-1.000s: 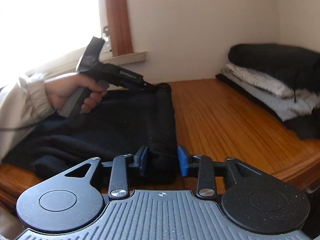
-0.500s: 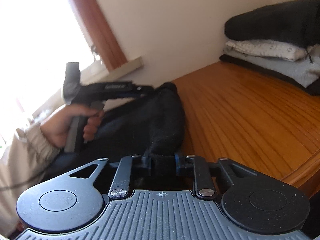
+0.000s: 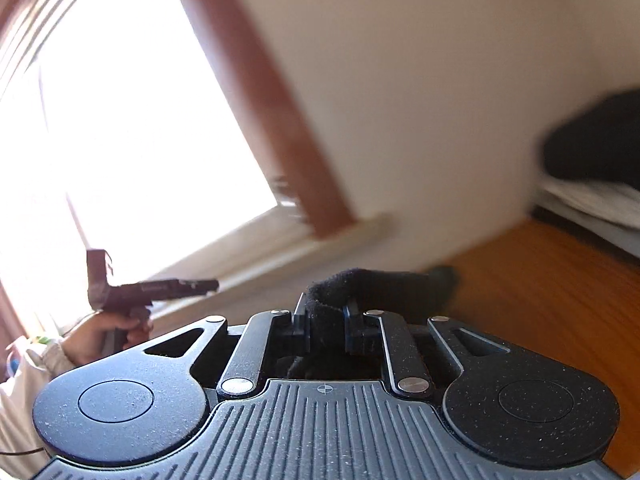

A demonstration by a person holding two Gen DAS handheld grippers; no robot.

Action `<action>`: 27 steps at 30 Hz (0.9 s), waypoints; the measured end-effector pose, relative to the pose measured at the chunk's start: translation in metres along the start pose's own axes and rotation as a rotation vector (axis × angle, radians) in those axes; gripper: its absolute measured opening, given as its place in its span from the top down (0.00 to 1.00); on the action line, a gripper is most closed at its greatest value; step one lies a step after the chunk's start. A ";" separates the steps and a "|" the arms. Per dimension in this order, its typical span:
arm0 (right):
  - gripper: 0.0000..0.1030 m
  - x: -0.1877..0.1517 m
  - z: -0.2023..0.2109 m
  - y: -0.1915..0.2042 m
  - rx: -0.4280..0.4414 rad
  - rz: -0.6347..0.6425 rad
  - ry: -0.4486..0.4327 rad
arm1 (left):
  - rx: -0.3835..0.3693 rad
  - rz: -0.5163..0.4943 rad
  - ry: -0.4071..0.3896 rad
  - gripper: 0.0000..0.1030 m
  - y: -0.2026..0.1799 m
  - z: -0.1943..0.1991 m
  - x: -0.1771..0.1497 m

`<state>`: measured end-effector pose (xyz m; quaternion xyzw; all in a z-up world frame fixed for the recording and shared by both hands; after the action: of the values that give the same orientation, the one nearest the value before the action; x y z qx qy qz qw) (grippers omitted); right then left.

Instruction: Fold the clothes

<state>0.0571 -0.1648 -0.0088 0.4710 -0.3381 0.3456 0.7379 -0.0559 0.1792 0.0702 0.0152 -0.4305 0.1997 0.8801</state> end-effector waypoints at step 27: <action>0.58 -0.161 -0.108 0.286 0.321 0.599 0.410 | 0.016 0.217 0.015 0.24 0.117 0.098 -0.104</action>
<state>-0.2468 -0.0045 -0.0453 0.3822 -0.2475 0.6808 0.5737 -0.2296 0.2322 0.0354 -0.0259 -0.4215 0.2972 0.8564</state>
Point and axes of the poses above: each gripper's, at about its wrist camera, not at the fingertips, and z roughly against the way its jaws point, y to its left, x to its top, the point moved 9 cm from there along -z, roughly the way its jaws point, and after that the axes turned 12 degrees about y, right-handed, at the moved point
